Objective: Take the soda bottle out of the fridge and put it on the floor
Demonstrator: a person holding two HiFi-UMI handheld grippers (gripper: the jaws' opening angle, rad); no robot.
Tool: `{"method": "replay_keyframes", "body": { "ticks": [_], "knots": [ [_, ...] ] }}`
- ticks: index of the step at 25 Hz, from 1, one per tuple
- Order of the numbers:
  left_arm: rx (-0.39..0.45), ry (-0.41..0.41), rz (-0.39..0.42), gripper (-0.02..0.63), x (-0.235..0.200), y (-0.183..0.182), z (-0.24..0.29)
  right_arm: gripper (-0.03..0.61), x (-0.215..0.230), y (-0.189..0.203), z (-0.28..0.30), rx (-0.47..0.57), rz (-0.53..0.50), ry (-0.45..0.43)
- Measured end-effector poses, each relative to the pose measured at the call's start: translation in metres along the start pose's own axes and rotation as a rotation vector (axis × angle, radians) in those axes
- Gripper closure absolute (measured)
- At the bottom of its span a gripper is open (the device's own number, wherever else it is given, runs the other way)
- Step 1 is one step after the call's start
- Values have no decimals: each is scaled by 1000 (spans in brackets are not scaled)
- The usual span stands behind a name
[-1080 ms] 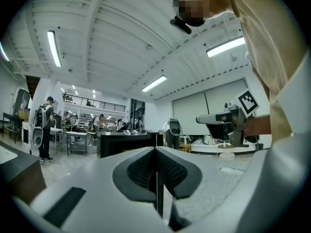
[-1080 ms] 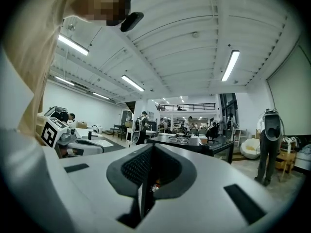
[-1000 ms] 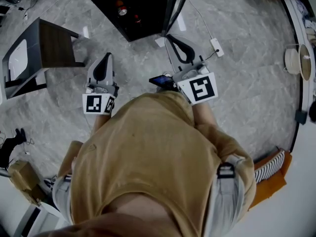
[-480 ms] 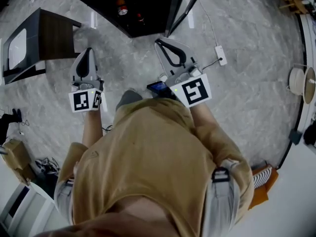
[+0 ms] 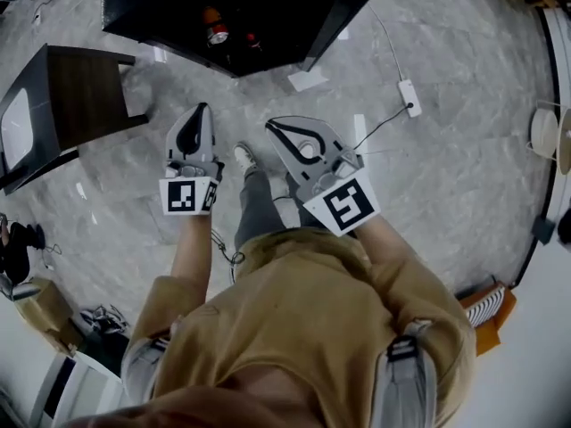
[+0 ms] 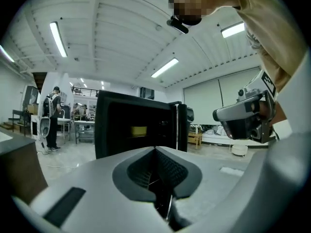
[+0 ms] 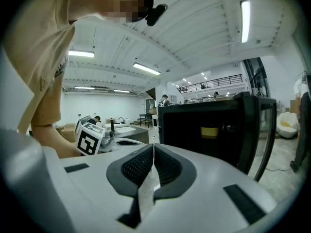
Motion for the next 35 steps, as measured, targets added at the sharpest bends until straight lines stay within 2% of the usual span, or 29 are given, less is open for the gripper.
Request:
{"method": "replay_keyframes", "body": {
  "ticks": [5, 11, 16, 24, 29, 35],
  "knots": [
    [16, 51, 21, 612, -26, 59, 54, 577, 19, 43, 54, 6, 16, 65],
    [-64, 82, 2, 606, -49, 159, 96, 577, 43, 104, 95, 9, -24, 80],
    [-90, 135, 25, 543, -46, 236, 126, 577, 60, 167, 114, 19, -113, 90],
    [-157, 189, 72, 498, -39, 355, 146, 577, 69, 266, 143, 21, -135, 86],
    [-174, 158, 59, 465, -46, 406, 157, 577, 74, 311, 157, 31, -130, 75],
    [-158, 122, 79, 411, -57, 451, 190, 577, 83, 358, 168, 28, -135, 78]
  ]
}}
Point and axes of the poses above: the fingertips, and each gripper's own axes: z forward along the fingers, x to its right, y out of its underside, the point moved 3 cm from there along -z, backward along the fingers, and after that the axes turned 6 degrees about x, right-handed, at the moved point
